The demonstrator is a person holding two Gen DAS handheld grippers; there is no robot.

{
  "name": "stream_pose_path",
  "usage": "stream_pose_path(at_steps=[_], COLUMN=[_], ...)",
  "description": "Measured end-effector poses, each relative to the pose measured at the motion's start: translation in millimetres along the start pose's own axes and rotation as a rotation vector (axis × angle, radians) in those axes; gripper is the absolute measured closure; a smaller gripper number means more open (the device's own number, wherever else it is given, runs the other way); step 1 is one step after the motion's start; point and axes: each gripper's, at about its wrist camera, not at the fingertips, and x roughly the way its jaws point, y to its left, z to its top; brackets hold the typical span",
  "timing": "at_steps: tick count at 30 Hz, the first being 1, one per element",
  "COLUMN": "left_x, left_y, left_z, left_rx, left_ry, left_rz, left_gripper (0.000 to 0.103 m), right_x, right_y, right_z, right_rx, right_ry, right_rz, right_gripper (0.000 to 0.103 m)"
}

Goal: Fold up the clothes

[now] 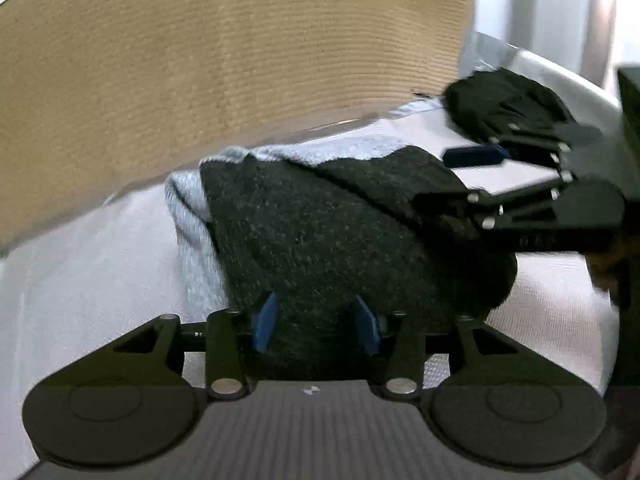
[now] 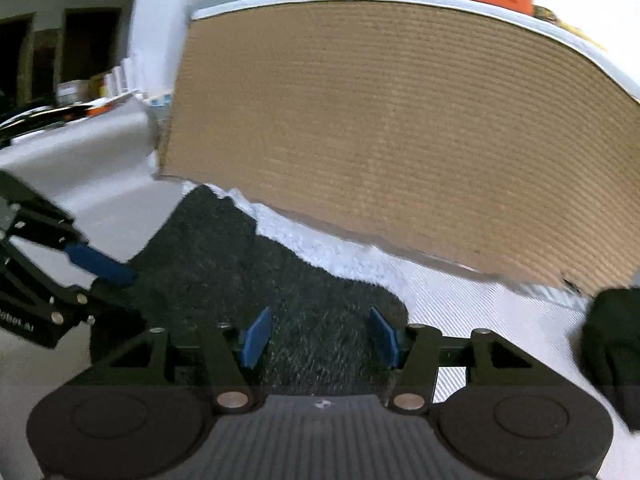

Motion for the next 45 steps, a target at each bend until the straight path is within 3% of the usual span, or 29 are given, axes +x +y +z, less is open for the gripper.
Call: stream_pose_path(at_steps=[8,17,23,45], left_x=[5.4,8.5,10.6,33.1], left_y=[-22.1,-23.6,-24.3,-10.1], left_z=[-9.8,-8.9,-9.6,-1.5], left_rx=[-0.041,-0.153,-0.200,-0.211], left_ry=[-0.016,-0.018,-0.021,0.002], left_rz=[0.097,0.145,0.156,0.152], left_gripper=[0.052,0.049,0.047,0.038], right_x=[-3.7,-4.9,-2.4,28.4], right_y=[11.5,7.5,8.5,16.2], right_z=[-15.9,-19.7,-20.4,-31.3], right_rx=[0.049,0.131,0.161,0.111], right_ry=[0.023,0.038,0.064,0.079], right_rz=[-0.027,-0.041,-0.045,-0.050], right_gripper=[0.045,0.045,0.044,0.038])
